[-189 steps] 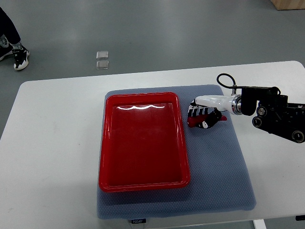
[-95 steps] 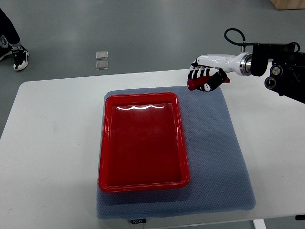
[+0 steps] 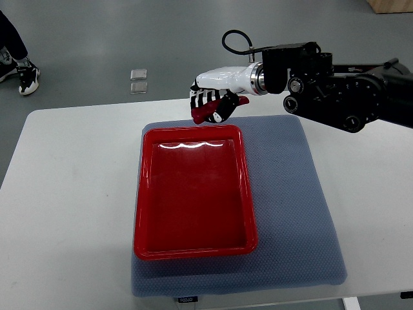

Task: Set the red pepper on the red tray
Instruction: 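Lift the red pepper with the right hand toward the tray, then lower the pepper into the red tray and open the right hand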

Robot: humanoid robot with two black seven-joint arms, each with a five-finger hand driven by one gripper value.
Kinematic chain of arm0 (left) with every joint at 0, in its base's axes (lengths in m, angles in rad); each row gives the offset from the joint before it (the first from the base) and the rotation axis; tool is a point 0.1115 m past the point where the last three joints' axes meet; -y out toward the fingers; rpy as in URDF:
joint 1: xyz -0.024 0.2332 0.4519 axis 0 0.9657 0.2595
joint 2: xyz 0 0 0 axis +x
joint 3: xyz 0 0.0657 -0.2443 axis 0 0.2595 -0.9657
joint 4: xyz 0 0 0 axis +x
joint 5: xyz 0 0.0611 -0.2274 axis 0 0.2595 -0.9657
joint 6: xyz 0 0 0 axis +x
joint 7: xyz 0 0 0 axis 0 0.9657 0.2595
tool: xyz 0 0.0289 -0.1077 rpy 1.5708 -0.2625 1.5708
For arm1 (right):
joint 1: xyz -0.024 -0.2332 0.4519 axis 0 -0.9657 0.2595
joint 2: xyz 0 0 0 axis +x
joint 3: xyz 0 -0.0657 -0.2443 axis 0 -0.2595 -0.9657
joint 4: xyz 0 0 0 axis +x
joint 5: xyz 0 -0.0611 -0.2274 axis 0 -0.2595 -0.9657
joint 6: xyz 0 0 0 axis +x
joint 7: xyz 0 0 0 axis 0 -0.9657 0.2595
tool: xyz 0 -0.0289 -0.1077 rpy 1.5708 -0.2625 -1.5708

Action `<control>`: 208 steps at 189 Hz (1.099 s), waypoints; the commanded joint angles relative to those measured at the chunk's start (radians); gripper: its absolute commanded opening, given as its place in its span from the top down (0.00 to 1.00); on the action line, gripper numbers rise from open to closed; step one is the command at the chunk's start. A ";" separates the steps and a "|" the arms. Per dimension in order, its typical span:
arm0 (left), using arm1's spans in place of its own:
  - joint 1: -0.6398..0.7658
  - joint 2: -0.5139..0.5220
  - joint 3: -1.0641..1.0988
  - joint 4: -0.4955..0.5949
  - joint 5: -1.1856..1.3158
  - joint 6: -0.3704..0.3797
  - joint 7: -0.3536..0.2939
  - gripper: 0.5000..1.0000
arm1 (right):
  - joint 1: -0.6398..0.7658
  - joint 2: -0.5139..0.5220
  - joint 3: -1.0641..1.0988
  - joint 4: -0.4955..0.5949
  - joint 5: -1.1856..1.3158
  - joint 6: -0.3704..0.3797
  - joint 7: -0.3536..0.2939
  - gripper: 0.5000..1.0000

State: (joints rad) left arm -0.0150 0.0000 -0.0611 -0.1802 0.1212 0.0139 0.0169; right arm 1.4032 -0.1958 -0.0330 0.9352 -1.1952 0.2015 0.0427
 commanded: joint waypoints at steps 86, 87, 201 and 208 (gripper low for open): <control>0.001 0.000 -0.002 -0.002 0.000 -0.002 0.000 0.00 | -0.177 0.196 -0.034 -0.203 -0.004 -0.034 0.005 1.00; 0.001 0.000 -0.002 -0.002 0.000 -0.002 0.000 0.00 | -0.179 0.196 -0.038 -0.203 -0.004 -0.037 0.005 1.00; 0.001 0.000 -0.003 0.008 0.000 -0.002 0.000 0.00 | -0.204 0.196 -0.025 -0.202 -0.001 -0.034 0.008 0.19; 0.001 0.000 -0.003 0.010 0.000 -0.002 0.000 0.00 | -0.196 0.196 -0.002 -0.202 0.009 -0.037 0.009 0.19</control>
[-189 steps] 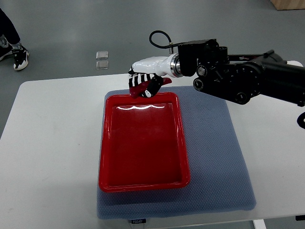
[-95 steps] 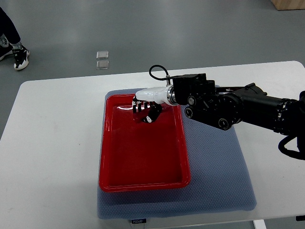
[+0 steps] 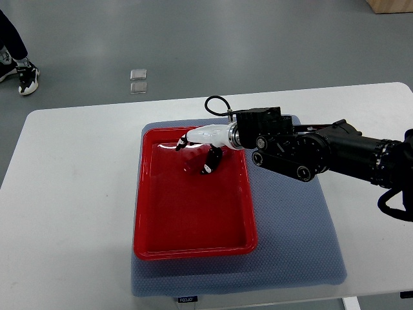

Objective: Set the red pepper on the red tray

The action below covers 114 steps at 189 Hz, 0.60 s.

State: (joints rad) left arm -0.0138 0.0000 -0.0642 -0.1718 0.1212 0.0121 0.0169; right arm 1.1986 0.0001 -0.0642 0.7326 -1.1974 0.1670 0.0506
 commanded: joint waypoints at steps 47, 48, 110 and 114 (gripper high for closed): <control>0.000 0.000 0.001 0.000 0.000 0.000 0.000 0.00 | -0.002 -0.003 0.392 0.001 0.223 0.023 0.023 0.19; 0.000 0.000 0.001 0.000 0.000 0.000 0.000 0.00 | -0.007 -0.006 0.414 0.001 0.242 0.025 0.026 0.19; 0.000 0.000 0.001 0.000 0.000 0.000 0.000 0.00 | -0.326 -0.064 0.971 -0.010 0.912 0.098 0.086 0.18; 0.000 0.000 0.001 -0.002 0.000 0.000 0.000 0.00 | -0.341 -0.066 0.989 -0.015 0.933 0.101 0.087 0.17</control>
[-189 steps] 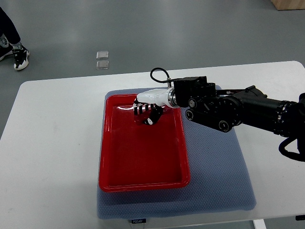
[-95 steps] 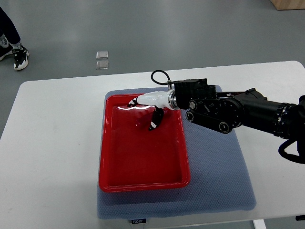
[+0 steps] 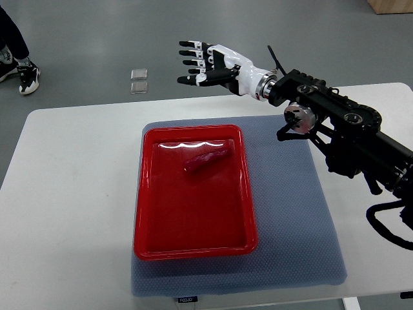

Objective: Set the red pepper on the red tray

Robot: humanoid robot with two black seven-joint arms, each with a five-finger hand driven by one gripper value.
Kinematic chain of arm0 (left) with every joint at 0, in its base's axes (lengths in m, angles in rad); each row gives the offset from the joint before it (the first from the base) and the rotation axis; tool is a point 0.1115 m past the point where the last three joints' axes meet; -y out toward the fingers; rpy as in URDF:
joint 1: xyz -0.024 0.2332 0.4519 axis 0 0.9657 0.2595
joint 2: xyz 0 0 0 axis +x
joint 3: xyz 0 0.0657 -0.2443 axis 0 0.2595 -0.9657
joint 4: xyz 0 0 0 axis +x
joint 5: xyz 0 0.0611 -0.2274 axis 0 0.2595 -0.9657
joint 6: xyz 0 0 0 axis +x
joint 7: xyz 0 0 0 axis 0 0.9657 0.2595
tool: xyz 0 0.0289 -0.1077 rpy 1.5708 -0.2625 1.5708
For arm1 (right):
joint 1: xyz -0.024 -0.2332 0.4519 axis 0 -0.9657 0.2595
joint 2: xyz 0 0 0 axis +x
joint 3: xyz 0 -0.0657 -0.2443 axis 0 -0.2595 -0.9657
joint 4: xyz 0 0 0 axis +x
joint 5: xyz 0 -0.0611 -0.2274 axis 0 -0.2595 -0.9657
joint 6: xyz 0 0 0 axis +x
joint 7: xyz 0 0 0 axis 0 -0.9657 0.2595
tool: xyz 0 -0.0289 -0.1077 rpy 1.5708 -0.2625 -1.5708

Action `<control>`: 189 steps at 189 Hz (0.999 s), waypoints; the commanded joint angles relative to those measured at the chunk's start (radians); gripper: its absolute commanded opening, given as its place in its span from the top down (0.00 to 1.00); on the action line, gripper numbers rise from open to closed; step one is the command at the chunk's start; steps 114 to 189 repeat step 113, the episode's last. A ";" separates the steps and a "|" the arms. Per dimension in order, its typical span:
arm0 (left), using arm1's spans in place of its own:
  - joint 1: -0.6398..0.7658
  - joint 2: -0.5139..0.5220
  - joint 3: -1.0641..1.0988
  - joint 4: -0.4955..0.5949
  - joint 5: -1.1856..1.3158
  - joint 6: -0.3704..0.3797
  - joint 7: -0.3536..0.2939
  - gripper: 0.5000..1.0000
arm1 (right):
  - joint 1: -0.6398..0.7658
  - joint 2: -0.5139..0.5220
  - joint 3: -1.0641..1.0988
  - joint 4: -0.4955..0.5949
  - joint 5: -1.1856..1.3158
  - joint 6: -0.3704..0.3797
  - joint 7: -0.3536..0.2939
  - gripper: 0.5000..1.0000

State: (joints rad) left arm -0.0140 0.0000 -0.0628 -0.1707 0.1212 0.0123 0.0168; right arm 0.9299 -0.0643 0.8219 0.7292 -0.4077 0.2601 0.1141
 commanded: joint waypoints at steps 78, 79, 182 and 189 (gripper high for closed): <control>0.000 0.000 0.000 -0.001 0.000 0.000 0.000 0.00 | -0.255 -0.011 0.250 -0.120 0.342 0.151 0.030 0.17; 0.000 0.000 0.000 -0.001 0.000 0.000 0.000 0.00 | -0.255 -0.011 0.250 -0.120 0.342 0.151 0.030 0.17; 0.000 0.000 0.000 -0.003 0.000 0.000 0.000 0.00 | -0.261 -0.009 0.250 -0.175 0.342 0.188 0.038 0.17; 0.000 0.000 0.000 -0.003 0.000 0.000 0.000 0.00 | -0.261 -0.009 0.250 -0.175 0.342 0.188 0.038 0.17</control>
